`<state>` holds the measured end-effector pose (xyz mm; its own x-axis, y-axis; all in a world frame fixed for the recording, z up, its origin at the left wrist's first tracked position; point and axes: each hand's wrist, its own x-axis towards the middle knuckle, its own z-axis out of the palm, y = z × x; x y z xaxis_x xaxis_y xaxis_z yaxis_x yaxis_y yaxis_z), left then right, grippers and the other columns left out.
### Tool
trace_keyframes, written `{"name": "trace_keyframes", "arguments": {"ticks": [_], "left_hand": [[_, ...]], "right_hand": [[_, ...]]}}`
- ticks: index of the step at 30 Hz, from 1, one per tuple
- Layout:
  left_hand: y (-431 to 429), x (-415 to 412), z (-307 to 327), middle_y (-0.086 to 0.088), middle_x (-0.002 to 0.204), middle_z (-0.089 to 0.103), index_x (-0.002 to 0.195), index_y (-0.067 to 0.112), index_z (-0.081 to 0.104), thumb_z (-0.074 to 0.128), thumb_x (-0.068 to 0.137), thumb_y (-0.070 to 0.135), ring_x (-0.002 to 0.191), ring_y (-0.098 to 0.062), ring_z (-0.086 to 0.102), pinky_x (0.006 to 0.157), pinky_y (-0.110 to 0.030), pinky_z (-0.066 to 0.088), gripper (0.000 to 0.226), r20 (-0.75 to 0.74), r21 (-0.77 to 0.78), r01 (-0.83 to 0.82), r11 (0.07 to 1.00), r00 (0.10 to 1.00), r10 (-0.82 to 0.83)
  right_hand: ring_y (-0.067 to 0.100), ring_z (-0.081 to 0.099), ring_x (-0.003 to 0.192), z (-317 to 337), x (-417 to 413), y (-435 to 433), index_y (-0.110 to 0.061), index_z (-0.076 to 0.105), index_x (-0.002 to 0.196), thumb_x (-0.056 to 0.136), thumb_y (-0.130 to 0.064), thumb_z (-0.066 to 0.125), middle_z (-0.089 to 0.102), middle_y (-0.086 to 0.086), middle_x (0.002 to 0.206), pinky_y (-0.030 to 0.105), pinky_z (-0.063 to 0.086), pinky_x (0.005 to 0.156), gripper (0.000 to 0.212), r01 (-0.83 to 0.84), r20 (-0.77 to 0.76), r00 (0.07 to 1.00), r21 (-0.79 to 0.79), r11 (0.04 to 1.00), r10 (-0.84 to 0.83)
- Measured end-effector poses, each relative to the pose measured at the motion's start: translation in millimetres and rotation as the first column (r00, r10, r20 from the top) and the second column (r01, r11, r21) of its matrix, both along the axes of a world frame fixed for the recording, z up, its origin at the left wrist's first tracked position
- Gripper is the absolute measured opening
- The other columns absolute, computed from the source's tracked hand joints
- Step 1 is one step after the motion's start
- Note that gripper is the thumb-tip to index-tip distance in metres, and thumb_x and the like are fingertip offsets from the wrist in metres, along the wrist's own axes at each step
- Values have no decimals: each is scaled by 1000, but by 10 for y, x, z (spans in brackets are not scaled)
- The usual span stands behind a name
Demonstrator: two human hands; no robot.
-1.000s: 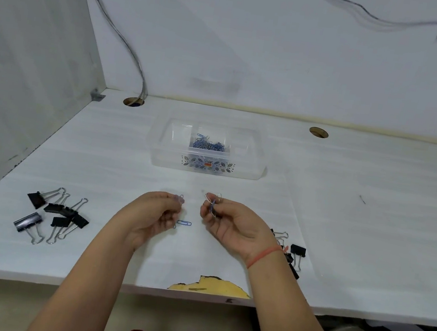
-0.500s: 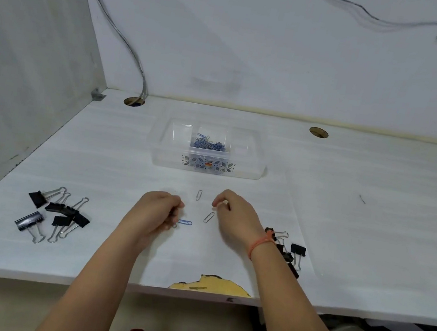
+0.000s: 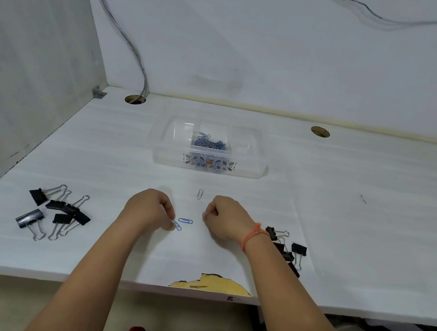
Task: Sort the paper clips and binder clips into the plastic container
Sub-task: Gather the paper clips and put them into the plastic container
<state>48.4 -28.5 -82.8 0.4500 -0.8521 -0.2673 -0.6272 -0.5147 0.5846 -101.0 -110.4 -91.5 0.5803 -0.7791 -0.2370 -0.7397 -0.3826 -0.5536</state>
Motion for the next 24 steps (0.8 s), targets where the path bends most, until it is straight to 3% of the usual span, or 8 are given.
{"name": "trace_keyframes", "arguments": {"ticks": [3,5,9,11,14,17,19,24], "left_hand": [[-5,-11,8,3,61,52,70,22,63,76,65,7,58,-15,48,51,-22,32,21,16,-1,16,1000,1000,-16],[3,-9,-4,2,58,49,67,24,63,75,64,4,55,-16,45,51,-23,31,24,-9,-28,20,999,1000,-20],[49,-5,-23,7,46,44,66,19,69,77,66,5,48,-13,38,49,-22,27,16,-107,-82,12,997,994,-21],[56,-34,-11,9,42,44,65,19,70,78,67,10,47,-10,39,49,-20,28,13,-105,-86,28,996,994,-37],[49,-47,-4,8,50,47,63,20,68,77,69,12,49,-10,42,50,-20,30,14,-91,-61,39,997,995,-44],[61,-10,-1,4,59,54,62,17,63,72,75,10,58,-13,49,58,-23,38,17,-105,-23,23,999,994,-25],[95,27,13,-2,67,57,63,13,60,69,79,12,65,-19,50,60,-25,37,19,-148,-17,-12,1000,989,10],[155,82,47,-7,66,50,71,8,57,64,84,10,61,-21,42,57,-26,31,15,-357,-89,-150,985,928,109]], "right_hand": [[25,59,66,51,20,20,-1,59,80,91,-9,48,61,16,73,27,48,64,18,130,324,915,327,936,-241],[11,40,50,87,39,35,-13,56,86,92,0,45,44,4,63,18,35,44,18,73,447,766,653,754,-462],[9,36,53,103,12,-11,-11,55,84,94,-3,42,42,1,65,15,31,41,18,-124,411,542,902,413,-733],[9,41,51,106,18,-16,-14,50,75,95,-18,49,44,1,64,15,34,39,21,-148,361,488,931,332,-795],[9,39,45,29,59,5,-15,51,69,90,-24,61,45,0,60,17,33,39,25,16,431,606,833,552,-669],[7,40,47,-40,81,110,-16,64,72,75,-13,73,45,-6,56,20,37,50,11,153,409,861,356,922,-301],[4,38,50,-73,88,138,-22,68,74,67,-16,78,41,-10,55,20,31,51,14,137,345,922,139,981,-178],[1,40,55,-67,171,137,-30,62,69,70,-30,76,42,-13,58,20,26,50,14,2,186,982,-15,1000,1]]}}
